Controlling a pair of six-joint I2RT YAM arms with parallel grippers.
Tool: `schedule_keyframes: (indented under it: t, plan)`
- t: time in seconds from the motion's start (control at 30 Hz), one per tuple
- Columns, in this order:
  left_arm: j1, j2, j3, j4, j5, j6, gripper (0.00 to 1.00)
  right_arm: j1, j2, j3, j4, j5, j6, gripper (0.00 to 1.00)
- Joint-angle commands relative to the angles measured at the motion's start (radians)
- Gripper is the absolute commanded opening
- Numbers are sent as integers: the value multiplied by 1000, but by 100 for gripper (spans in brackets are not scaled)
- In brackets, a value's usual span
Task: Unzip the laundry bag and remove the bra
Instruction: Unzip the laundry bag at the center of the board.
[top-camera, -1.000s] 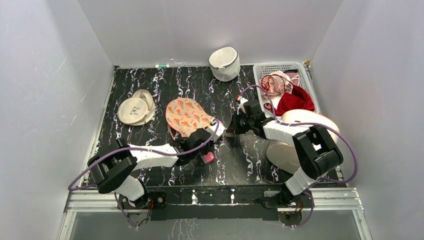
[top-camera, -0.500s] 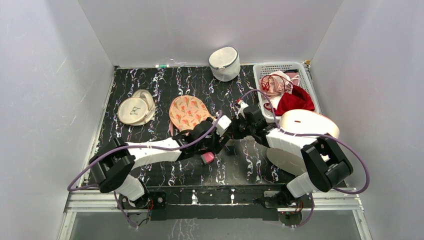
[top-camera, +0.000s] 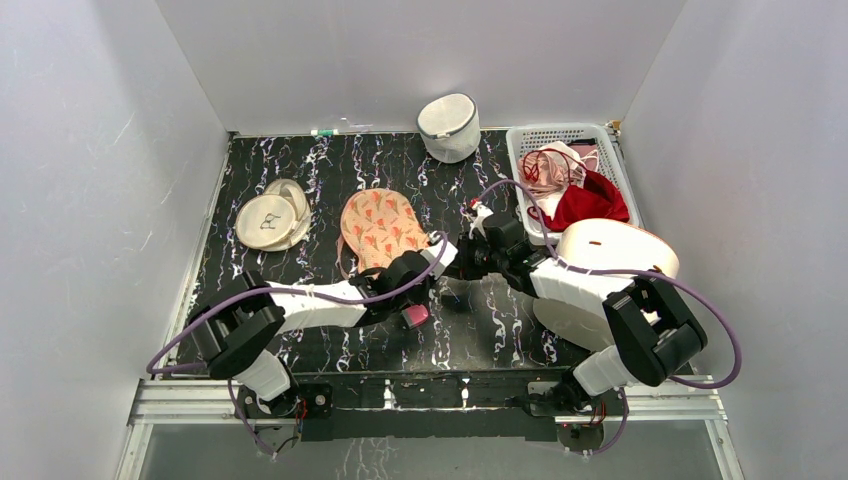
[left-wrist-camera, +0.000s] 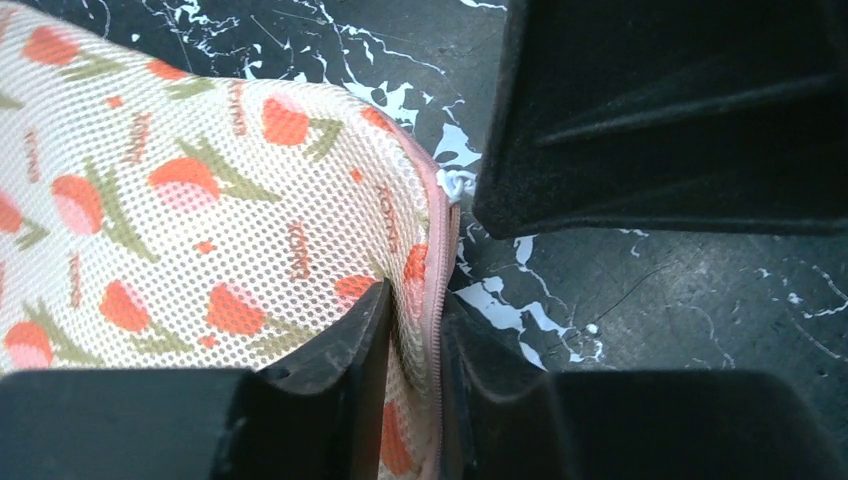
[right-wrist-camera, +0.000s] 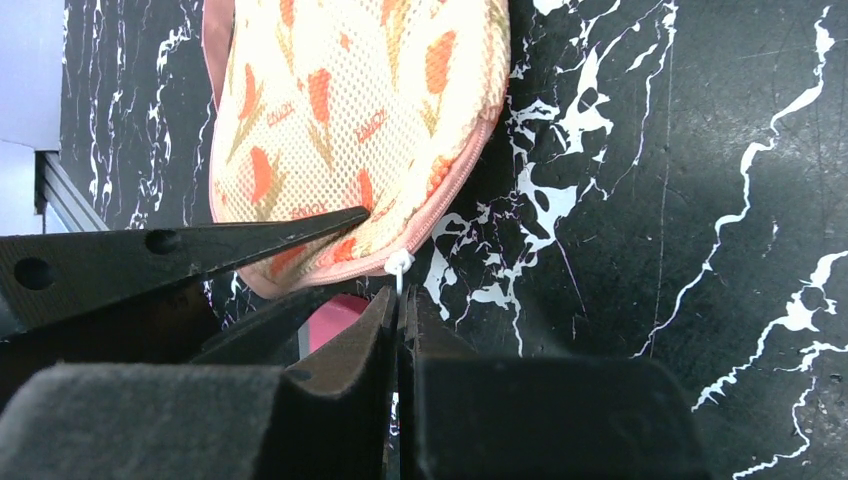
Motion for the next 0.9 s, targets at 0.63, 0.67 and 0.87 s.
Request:
schedule_keyframes:
  t: [0.63, 0.67, 0.87]
  plan:
    - [5, -255, -200, 90, 22, 130, 0, -118, 118, 129, -14, -65, -167, 0]
    - [4, -262, -206, 100, 34, 132, 0, -118, 127, 134, -3, -62, -170, 0]
    - [5, -291, -236, 148, 81, 145, 0, -118, 192, 184, 61, -11, -185, 0]
